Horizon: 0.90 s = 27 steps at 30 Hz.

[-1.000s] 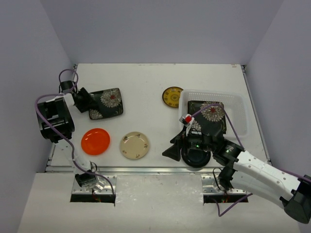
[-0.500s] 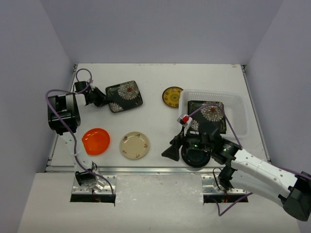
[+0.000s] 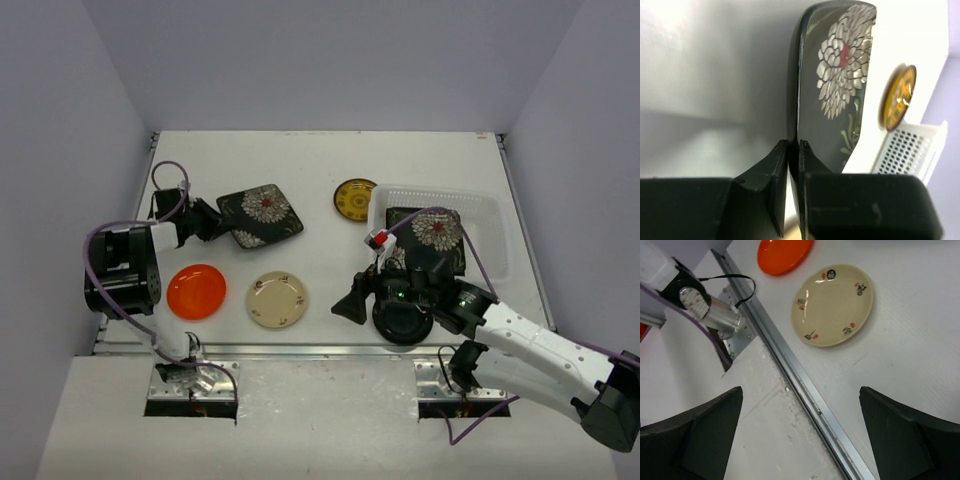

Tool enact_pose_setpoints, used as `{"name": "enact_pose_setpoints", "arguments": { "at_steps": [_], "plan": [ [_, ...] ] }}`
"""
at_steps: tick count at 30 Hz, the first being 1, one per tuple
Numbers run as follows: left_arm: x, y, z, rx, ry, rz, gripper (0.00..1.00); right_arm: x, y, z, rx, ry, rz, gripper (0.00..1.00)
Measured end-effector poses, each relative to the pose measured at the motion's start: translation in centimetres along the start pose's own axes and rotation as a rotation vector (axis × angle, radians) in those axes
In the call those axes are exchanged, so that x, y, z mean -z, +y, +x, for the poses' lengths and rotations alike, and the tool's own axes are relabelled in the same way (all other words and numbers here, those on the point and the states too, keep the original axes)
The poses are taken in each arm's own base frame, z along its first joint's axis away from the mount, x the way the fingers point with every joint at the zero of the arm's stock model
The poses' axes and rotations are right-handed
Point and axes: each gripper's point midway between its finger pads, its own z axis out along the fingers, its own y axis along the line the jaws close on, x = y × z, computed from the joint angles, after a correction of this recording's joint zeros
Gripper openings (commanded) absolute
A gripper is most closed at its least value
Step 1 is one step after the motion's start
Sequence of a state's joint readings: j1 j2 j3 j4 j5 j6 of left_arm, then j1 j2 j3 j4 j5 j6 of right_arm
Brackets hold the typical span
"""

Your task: Place the plates into the plastic bin on the countertop

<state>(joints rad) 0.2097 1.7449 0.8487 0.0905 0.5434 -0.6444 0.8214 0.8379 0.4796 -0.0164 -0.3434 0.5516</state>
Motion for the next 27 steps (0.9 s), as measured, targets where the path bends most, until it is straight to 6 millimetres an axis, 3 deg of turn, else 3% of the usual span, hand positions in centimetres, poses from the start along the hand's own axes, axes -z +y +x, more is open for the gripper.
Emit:
{"name": "enact_pose_setpoints", "arguments": {
  "at_steps": [5,8,13,17,19,22,24,25,26,27],
  "plan": [
    [3.6,-1.8,4.3,0.017,0.027,0.056,0.00,0.4,-1.6,-3.8,-0.036,-0.002,0.143,0.99],
    [5.4,-4.6,5.4,-0.026,0.038,0.138,0.00,0.5,-2.7,-6.6,-0.073,-0.022,0.165,0.99],
    [8.7,-9.4,7.4,-0.136,0.054,0.302,0.00,0.3,-4.7,-9.2,-0.109,0.006,0.200,0.98],
    [10.8,-11.7,10.3,-0.208,0.112,0.403,0.00,-0.4,-8.1,-11.2,-0.151,0.026,0.225,0.89],
    [11.6,-12.6,12.2,-0.240,0.160,0.449,0.00,-0.9,-9.7,-11.0,-0.181,0.053,0.232,0.87],
    [12.9,-13.3,14.6,-0.268,0.214,0.499,0.00,-2.8,-10.8,-9.8,-0.237,0.124,0.192,0.65],
    [13.6,-13.6,15.5,-0.281,0.235,0.523,0.00,-3.8,-10.9,-8.8,-0.273,0.162,0.161,0.43],
    [13.8,-13.7,15.8,-0.286,0.242,0.532,0.00,-4.1,-10.8,-8.4,-0.293,0.178,0.140,0.41],
    [13.9,-13.7,16.0,-0.286,0.243,0.533,0.00,-4.3,-10.2,-8.2,-0.312,0.183,0.101,0.14],
    [13.9,-13.5,16.2,-0.282,0.243,0.530,0.01,-4.5,-9.9,-8.3,-0.310,0.179,0.079,0.00]
  ]
}}
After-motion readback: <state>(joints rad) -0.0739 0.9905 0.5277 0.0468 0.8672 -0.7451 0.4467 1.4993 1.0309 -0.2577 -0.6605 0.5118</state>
